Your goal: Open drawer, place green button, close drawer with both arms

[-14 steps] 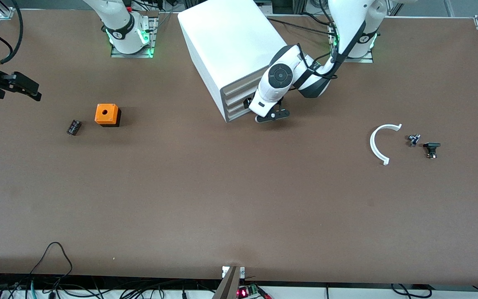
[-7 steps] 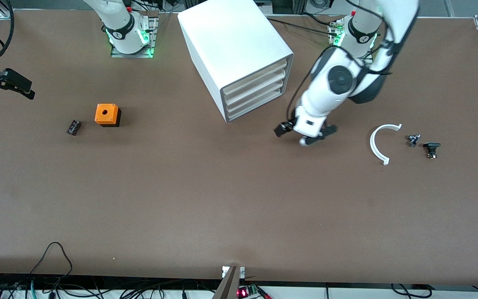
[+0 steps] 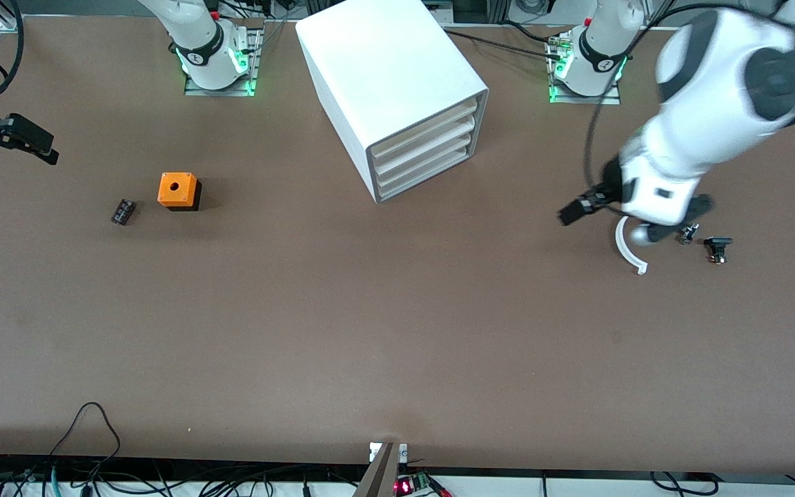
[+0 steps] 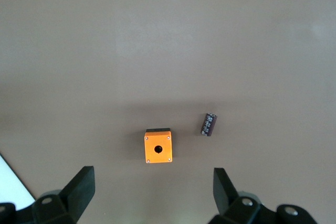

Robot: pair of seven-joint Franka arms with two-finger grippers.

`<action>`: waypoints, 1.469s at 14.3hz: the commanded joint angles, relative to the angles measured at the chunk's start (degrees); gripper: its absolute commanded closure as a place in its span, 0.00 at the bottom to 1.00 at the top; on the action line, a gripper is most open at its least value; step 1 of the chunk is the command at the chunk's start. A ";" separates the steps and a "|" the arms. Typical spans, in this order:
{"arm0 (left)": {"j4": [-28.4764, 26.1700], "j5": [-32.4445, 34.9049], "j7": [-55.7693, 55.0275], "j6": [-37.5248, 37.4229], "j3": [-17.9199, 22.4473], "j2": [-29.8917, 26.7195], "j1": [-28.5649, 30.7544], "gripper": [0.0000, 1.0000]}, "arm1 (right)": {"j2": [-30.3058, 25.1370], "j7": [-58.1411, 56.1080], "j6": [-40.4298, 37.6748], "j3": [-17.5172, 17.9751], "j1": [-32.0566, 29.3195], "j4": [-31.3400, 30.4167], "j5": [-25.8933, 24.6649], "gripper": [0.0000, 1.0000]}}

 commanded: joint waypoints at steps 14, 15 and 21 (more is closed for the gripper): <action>5.51 8.14 43.13 -11.69 9.20 -7.54 1.31 0.00 | 0.09 0.45 -0.63 0.10 -0.41 0.02 0.60 0.00; 5.94 8.05 43.22 -11.78 9.11 -6.93 2.01 0.00 | -0.17 0.45 -0.54 0.10 -0.41 -0.51 0.60 0.00; 6.30 7.96 43.04 -11.87 8.41 -6.22 2.72 0.00 | -0.79 0.45 1.83 0.10 -0.41 -2.53 0.60 0.00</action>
